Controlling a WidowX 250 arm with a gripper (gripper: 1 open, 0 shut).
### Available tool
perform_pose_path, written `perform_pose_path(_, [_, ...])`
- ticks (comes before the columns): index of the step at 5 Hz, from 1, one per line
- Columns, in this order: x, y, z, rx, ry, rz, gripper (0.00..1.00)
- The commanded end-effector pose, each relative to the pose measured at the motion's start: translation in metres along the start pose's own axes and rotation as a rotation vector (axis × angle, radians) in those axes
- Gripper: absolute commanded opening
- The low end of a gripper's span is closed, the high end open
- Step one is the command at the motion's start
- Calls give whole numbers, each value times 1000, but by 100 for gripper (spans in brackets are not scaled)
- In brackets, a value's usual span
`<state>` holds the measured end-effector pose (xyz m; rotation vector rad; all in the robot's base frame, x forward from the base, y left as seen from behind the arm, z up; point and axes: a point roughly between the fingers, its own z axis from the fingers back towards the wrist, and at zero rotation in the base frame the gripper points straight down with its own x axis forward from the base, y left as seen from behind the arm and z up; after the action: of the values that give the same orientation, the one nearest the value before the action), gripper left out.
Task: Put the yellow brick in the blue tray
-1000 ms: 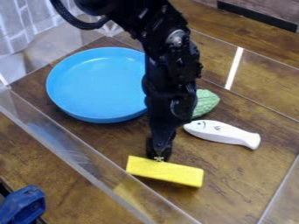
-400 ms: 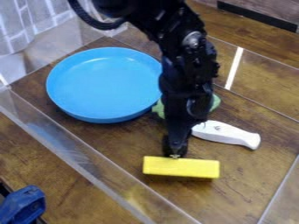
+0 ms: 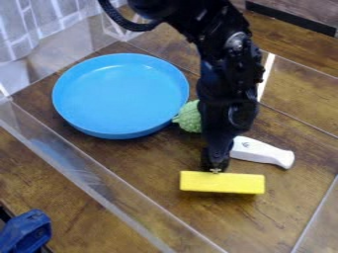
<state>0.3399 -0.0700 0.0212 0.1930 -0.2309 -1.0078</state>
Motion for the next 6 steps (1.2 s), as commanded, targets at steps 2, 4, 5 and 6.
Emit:
perform_pose_path(2, [5,-21,-25,-64,27,-62,100])
perform_pose_path(4, [-7,-24,-26,-103,-11,-186,100])
perform_pose_path(5, [-14,-25,-26,-124,-29,-244,100])
perform_pose_path(6, [-14,-25,-21,-142,-40,-265,100])
